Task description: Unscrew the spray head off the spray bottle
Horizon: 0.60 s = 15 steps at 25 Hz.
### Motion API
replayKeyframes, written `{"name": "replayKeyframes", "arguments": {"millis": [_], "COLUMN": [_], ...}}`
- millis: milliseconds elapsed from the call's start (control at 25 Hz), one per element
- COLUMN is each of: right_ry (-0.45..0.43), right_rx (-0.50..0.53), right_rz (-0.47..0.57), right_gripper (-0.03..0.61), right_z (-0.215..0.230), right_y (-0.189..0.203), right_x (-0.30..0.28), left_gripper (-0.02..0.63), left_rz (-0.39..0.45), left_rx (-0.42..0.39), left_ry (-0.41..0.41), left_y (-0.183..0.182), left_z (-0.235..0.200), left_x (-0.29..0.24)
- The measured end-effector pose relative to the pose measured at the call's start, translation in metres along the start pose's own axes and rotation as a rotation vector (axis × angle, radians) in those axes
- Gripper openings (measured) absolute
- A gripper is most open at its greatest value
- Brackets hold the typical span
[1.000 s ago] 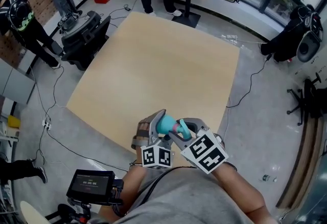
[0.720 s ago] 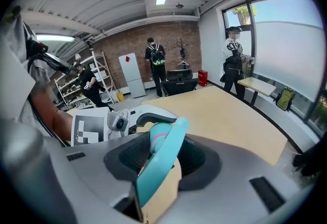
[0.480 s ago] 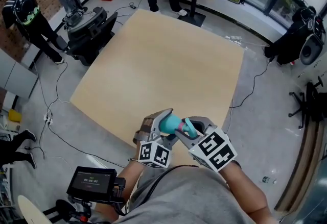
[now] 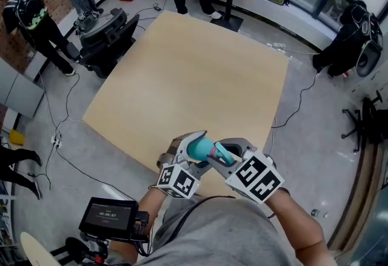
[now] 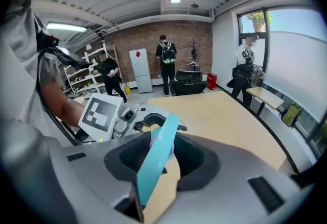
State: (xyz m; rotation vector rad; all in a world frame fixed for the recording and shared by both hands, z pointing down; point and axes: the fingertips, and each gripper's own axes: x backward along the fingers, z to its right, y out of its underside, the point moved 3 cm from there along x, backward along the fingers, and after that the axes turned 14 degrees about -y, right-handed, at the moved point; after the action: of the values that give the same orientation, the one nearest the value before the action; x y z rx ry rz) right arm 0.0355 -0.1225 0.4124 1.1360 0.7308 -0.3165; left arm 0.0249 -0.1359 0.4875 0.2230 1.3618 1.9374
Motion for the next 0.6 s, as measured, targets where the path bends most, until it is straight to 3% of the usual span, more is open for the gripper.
{"name": "replayKeyframes", "arguments": {"millis": [320,600], "right_ry": [-0.141,-0.334], "right_rx": [0.272,0.680], "right_rz": [-0.115,-0.259], "right_gripper": [0.144,0.141], "right_z": [-0.007,-0.031], "right_y": [0.001,0.005], "right_x": [0.000,0.010], "left_gripper": [0.387,0.387], "left_rz": [0.105,0.187], "left_rx": [0.124,0.178], "left_ry": [0.174,0.340], "left_y": [-0.003,-0.015], "left_z": [0.003,0.021], "left_x": [0.005,0.020]}}
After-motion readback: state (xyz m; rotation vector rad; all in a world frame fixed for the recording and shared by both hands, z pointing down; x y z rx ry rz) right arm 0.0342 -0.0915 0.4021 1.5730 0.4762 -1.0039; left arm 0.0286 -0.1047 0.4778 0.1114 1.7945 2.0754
